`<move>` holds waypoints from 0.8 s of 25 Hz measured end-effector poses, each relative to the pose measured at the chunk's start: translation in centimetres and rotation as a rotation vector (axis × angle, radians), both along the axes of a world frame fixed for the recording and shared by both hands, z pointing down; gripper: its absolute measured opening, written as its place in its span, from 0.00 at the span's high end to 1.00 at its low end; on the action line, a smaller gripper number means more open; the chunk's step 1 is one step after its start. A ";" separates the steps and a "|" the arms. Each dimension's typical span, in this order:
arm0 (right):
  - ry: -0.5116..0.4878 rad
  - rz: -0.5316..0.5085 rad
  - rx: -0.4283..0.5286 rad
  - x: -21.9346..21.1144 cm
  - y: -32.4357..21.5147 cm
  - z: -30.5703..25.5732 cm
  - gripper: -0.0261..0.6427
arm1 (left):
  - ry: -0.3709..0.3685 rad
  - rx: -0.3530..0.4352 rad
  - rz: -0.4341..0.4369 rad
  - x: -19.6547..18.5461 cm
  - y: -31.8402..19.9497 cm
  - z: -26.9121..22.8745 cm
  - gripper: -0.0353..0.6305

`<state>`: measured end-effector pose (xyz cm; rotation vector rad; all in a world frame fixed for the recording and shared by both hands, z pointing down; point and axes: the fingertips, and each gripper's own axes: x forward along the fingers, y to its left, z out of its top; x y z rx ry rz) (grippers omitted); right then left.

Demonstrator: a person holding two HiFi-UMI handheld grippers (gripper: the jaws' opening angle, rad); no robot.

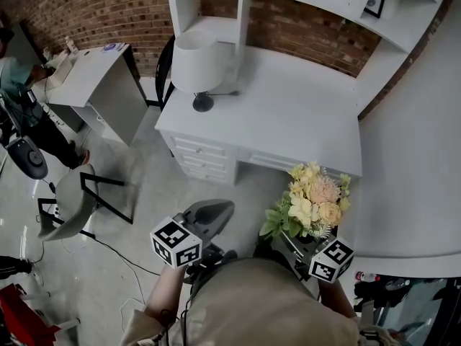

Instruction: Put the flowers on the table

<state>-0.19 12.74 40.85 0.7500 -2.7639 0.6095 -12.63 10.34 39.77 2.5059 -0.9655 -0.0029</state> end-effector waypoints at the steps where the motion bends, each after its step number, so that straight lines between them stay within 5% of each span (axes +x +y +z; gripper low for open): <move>1: 0.006 -0.002 0.001 0.2 -0.3 0.1 0.90 | -0.003 -0.005 -0.002 0.2 -0.2 0.1 0.94; 20: 0.148 0.101 -0.014 10.0 -9.6 3.1 0.90 | -0.074 -0.078 0.003 6.7 -7.8 1.8 0.94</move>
